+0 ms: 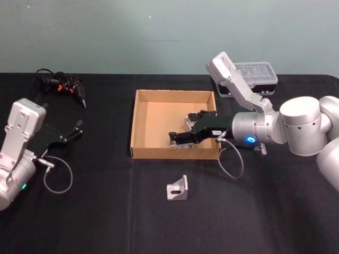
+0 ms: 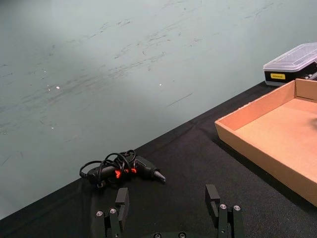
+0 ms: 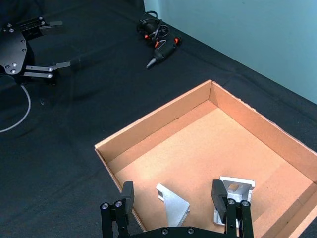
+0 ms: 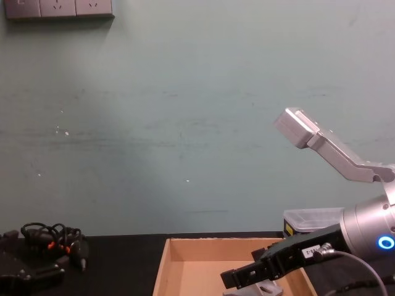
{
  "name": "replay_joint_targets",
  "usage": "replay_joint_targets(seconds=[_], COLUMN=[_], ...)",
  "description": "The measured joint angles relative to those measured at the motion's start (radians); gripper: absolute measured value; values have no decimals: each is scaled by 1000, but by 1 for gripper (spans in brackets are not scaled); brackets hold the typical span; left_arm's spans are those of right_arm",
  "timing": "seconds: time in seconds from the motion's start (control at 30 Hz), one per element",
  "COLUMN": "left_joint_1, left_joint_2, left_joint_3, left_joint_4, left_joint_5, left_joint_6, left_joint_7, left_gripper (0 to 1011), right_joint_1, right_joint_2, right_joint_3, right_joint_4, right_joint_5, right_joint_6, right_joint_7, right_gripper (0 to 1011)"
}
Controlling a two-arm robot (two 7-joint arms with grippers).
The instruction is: Use one hand to pick up the angle iron from the table and place it into the box.
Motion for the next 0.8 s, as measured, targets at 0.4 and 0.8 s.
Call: replay_joint_targets(seconds=[0.4,0.8], left_joint_1=[0,0], left_joint_2=[0,0], left_joint_3=[0,0], left_joint_4=[0,0], left_joint_5=[0,0], left_joint_6=[0,0], left_joint_7=[0,0], left_gripper=[1011,1011], right_joint_1=[-48,-193], right_joint_2=[44,205], right_joint_3=[18,42], right_joint_4=[-93,-337], right_joint_5=[6,57], right_joint_6=[-24,-98], right_joint_7=[15,100], right_gripper=[1000,1000])
